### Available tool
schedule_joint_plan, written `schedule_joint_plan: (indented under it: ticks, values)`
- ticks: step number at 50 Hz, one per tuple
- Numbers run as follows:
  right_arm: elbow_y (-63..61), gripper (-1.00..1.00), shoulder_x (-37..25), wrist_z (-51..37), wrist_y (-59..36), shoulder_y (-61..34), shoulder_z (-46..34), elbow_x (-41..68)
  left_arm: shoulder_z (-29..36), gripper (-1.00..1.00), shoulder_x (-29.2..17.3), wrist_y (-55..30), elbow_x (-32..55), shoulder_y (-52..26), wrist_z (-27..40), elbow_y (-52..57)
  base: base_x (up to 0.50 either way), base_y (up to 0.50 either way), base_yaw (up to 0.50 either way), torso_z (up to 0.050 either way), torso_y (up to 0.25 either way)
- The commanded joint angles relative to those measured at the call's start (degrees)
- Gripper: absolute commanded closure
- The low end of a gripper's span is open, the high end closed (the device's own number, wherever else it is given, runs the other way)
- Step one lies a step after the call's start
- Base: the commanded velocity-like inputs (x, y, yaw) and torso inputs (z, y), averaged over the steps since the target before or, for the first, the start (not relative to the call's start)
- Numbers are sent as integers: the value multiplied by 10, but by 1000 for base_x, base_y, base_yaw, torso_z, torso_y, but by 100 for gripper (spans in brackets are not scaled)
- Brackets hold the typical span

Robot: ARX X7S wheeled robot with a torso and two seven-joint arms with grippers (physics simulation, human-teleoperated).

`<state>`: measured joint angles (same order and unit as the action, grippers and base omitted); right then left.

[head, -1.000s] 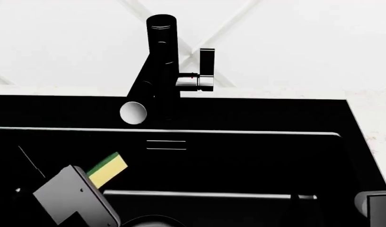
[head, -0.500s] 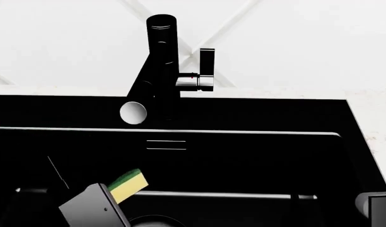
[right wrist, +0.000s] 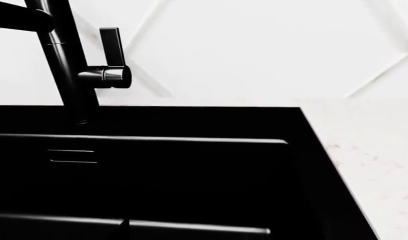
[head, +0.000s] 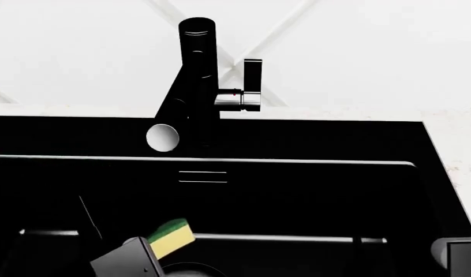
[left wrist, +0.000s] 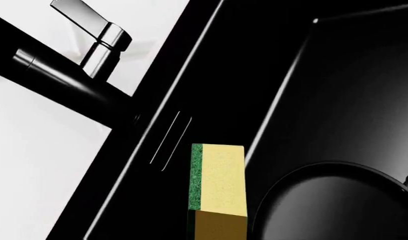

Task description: Pick the pan and sponge and place them into the sink. Then turn on the water.

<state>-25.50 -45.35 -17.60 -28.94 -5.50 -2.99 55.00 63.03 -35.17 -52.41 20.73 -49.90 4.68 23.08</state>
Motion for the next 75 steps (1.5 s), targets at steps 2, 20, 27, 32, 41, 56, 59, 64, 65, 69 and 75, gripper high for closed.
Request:
schedule_joint_plan:
  ticks: [2,20,27,32,41,56,59,64,65,69,75]
  values:
    - [5,-100,4,3,2,-1,-4,-3,4,100,18,21,6,-18,-31,-51,0,0,0,0,0]
    - [11,-100,5,7,5,-2,-6,-4,56,-100,15,43,-31,-28,-54,-59,0,0,0,0,0]
    - [13,-100,6,8,7,1,-7,-6,56,-100,16,41,-31,-23,-49,-62,0,0,0,0,0]
    - [12,-100,5,8,5,-1,-7,-5,54,-100,15,43,-29,-20,-48,-65,0,0,0,0,0]
    - [14,-100,7,9,6,-6,-9,-6,12,-100,11,9,1,-23,-32,-40,0,0,0,0,0]
    - [9,-100,5,4,-12,-42,-9,17,-173,-100,-1,-9,119,16,22,-44,0,0,0,0,0]
    - [10,-100,6,4,-17,-55,-12,20,-224,-100,14,-33,165,34,49,-61,0,0,0,0,0]
    - [19,-100,12,6,-24,-82,-20,22,-292,-100,25,-62,218,48,84,-81,0,0,0,0,0]
    - [23,-100,16,7,-25,-90,-23,24,-296,-100,23,-54,216,52,85,-80,0,0,0,0,0]
    - [33,-100,23,9,-35,-115,-30,30,-326,-100,33,-49,230,62,108,-81,0,0,0,0,0]
    - [41,-100,27,-19,-82,-165,-51,46,-363,-100,44,-62,256,65,134,-90,0,0,0,0,0]
